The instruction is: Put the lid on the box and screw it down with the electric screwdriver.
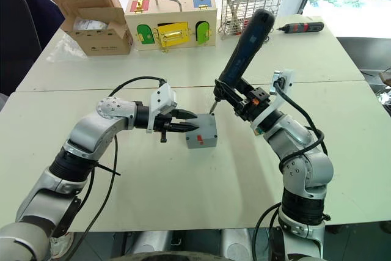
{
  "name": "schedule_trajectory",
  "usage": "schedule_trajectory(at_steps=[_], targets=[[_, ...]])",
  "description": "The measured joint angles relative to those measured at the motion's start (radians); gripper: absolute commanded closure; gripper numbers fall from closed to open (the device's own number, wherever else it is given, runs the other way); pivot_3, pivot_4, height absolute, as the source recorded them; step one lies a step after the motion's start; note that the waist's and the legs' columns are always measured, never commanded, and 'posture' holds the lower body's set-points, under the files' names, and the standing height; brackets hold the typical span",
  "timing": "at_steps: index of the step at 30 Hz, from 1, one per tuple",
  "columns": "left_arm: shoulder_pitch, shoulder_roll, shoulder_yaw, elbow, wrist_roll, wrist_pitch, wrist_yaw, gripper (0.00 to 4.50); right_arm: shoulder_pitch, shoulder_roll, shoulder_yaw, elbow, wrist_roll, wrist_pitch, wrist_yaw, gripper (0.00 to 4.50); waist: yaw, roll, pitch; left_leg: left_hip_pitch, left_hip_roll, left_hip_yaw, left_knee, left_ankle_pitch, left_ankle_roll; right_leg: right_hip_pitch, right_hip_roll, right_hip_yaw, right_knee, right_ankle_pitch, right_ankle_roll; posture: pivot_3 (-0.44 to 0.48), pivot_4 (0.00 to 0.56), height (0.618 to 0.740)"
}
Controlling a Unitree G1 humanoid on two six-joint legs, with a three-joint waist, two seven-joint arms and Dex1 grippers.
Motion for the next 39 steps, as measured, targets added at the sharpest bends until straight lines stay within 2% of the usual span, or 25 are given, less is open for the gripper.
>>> schedule_trajectory(at_steps=[20, 31, 34, 37, 38, 39], targets=[[0.001, -0.011, -0.027, 0.02, 0.041, -0.037, -0.016, 2.93, 0.025, -0.043, 0.053, 0.021, 0.0, -0.075, -0.039, 2.7, 0.001, 0.0, 0.0, 0.0, 0.0, 0.0, 0.0, 0.0, 0.0, 0.0, 0.0, 0.0, -0.001, 0.0, 0.0, 0.0, 0.15, 0.73], [0.013, -0.032, -0.058, 0.019, 0.082, -0.075, -0.002, 2.93, 0.043, -0.177, 0.182, 0.0, -0.058, -0.159, 0.045, 2.7, 0.0, -0.006, -0.005, 0.005, 0.001, 0.0, 0.0, -0.001, 0.002, 0.005, 0.001, 0.0, -0.003, 0.0, 0.0, 0.0, 0.15, 0.73], [0.019, -0.039, -0.06, 0.032, 0.082, -0.08, 0.003, 2.93, 0.041, -0.202, 0.218, 0.001, -0.088, -0.184, 0.069, 2.7, -0.003, -0.01, -0.012, 0.008, 0.003, 0.0, -0.001, -0.002, 0.004, 0.008, 0.003, 0.0, -0.004, 0.0, 0.0, 0.0, 0.15, 0.73], [0.03, -0.042, -0.06, 0.038, 0.082, -0.08, 0.01, 2.93, 0.042, -0.199, 0.235, 0.019, -0.107, -0.203, 0.071, 2.7, -0.002, -0.01, -0.014, 0.02, 0.004, 0.0, -0.004, -0.005, 0.008, 0.02, 0.004, 0.0, -0.007, -0.001, 0.0, 0.0, 0.15, 0.73], [0.033, -0.044, -0.059, 0.042, 0.082, -0.08, 0.014, 2.93, 0.044, -0.198, 0.24, 0.024, -0.111, -0.209, 0.072, 2.7, -0.002, -0.011, -0.015, 0.024, 0.005, 0.0, -0.004, -0.01, 0.017, 0.024, 0.004, 0.0, -0.008, -0.001, 0.0, 0.0, 0.15, 0.73], [0.035, -0.047, -0.059, 0.046, 0.082, -0.08, 0.017, 2.93, 0.046, -0.197, 0.243, 0.028, -0.115, -0.212, 0.073, 2.7, -0.001, -0.011, -0.017, 0.025, 0.005, 0.0, -0.004, -0.011, 0.018, 0.025, 0.004, 0.0, -0.008, -0.001, -0.001, 0.0, 0.15, 0.73]])
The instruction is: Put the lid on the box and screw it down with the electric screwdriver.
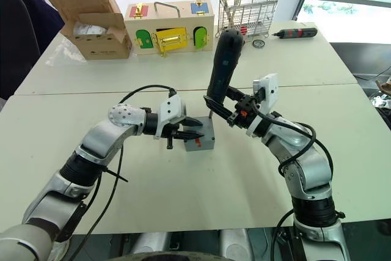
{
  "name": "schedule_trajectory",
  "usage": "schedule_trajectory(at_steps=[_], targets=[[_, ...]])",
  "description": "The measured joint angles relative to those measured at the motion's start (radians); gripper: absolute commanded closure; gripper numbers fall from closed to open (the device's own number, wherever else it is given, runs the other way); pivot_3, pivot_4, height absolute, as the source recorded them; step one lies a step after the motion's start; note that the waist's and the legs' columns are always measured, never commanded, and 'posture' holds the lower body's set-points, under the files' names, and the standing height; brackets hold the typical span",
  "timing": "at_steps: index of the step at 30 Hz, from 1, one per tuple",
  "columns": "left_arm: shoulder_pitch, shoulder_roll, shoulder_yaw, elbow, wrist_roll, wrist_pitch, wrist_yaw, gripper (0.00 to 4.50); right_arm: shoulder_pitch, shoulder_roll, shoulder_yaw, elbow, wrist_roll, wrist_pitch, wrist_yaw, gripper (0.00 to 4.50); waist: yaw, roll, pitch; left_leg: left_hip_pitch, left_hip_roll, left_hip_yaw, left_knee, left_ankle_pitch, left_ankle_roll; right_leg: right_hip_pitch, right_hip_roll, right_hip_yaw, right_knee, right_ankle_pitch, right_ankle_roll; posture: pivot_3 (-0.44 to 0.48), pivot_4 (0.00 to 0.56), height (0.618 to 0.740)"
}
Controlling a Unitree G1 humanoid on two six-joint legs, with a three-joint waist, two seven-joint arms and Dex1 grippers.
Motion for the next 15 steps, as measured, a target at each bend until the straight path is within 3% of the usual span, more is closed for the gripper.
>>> schedule_trajectory(at_steps=[9, 15], targets=[[0.018, -0.006, 0.0, 0.008, 0.0, 0.003, 0.018, 2.93, -0.013, 0.004, 0.026, 0.041, -0.021, -0.009, 0.002, 2.7, 0.0, -0.002, -0.01, 0.014, 0.001, 0.0, -0.004, -0.002, 0.003, 0.013, 0.0, 0.0, -0.006, -0.001, -0.001, 0.0, 0.15, 0.73], [0.018, -0.003, -0.007, 0.009, 0.006, 0.003, 0.024, 2.93, -0.024, 0.023, 0.048, 0.056, -0.054, -0.02, -0.004, 2.7, 0.0, -0.004, -0.018, 0.015, 0.001, 0.0, -0.01, -0.001, 0.001, 0.013, 0.0, 0.0, -0.012, -0.001, -0.001, 0.0, 0.15, 0.73]])
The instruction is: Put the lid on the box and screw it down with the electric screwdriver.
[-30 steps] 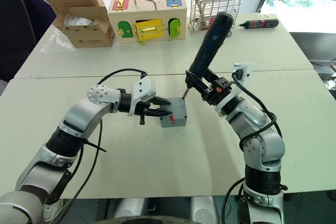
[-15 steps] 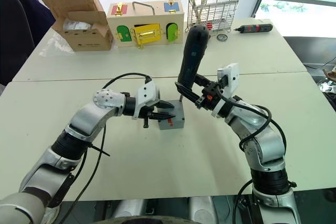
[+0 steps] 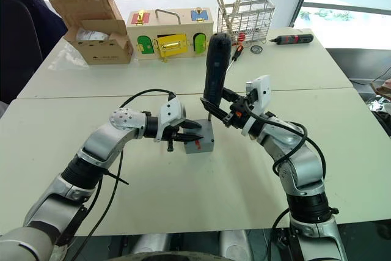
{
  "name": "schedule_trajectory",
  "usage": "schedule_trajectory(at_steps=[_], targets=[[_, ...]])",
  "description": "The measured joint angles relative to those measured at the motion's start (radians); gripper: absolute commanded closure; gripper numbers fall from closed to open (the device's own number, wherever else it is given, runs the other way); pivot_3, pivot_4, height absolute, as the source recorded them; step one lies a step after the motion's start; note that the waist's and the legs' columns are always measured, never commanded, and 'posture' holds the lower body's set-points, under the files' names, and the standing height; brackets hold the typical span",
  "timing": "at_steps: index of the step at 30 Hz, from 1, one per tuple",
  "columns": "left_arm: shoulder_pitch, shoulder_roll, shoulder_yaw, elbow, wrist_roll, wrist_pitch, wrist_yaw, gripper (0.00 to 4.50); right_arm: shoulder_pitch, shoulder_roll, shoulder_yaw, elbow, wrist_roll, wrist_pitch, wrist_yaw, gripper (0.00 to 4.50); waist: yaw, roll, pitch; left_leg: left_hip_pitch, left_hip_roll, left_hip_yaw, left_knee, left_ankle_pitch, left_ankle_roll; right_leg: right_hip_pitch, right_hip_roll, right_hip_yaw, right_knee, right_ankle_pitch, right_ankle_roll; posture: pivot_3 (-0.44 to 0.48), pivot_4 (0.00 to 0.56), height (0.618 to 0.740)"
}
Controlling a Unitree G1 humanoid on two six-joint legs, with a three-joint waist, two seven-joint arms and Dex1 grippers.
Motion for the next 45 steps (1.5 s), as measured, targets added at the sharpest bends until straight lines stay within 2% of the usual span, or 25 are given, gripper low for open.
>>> schedule_trajectory(at_steps=[45], targets=[[0.0, 0.01, 0.0, -0.011, 0.015, 0.017, 0.002, 2.93, 0.007, 0.037, 0.01, 0.056, -0.031, -0.073, -0.011, 2.7, 0.004, -0.002, -0.006, 0.001, 0.0, 0.0, -0.002, 0.0, 0.0, 0.001, -0.001, 0.0, -0.003, 0.0, 0.0, 0.0, 0.15, 0.73]])
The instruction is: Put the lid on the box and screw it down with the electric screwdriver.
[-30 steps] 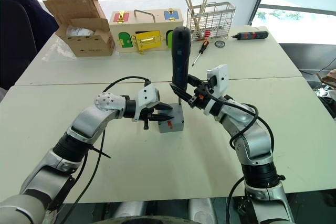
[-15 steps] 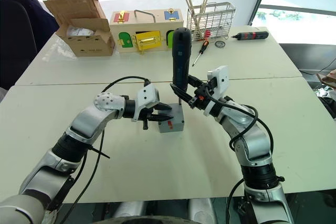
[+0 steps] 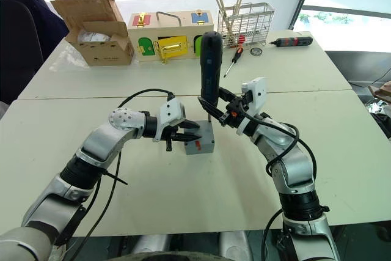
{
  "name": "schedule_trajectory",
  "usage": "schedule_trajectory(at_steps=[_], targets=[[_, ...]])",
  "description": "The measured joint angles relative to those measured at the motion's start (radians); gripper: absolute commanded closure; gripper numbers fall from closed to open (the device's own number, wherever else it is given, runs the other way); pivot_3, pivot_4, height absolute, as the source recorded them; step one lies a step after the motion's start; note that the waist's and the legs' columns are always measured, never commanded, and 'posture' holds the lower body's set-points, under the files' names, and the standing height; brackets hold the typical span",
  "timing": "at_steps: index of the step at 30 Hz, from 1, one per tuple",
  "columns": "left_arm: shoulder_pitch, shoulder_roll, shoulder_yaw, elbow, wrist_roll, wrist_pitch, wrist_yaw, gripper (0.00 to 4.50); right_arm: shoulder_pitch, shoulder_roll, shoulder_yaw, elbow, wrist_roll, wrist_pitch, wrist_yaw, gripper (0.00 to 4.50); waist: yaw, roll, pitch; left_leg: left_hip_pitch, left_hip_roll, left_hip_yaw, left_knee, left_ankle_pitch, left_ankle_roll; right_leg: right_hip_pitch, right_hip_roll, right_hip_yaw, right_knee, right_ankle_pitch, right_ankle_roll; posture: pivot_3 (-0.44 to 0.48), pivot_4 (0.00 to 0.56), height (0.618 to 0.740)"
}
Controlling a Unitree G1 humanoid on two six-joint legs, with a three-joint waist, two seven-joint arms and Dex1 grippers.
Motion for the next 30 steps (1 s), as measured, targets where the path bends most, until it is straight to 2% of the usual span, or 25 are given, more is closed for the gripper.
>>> schedule_trajectory(at_steps=[30], targets=[[0.004, 0.001, -0.001, -0.003, 0.001, -0.002, 0.0, 2.93, 0.018, 0.01, 0.001, 0.034, -0.003, -0.074, -0.011, 2.7, 0.002, -0.001, -0.002, 0.0, 0.0, 0.0, -0.001, 0.0, 0.0, 0.001, -0.002, 0.0, -0.002, 0.0, 0.0, 0.0, 0.15, 0.73]])
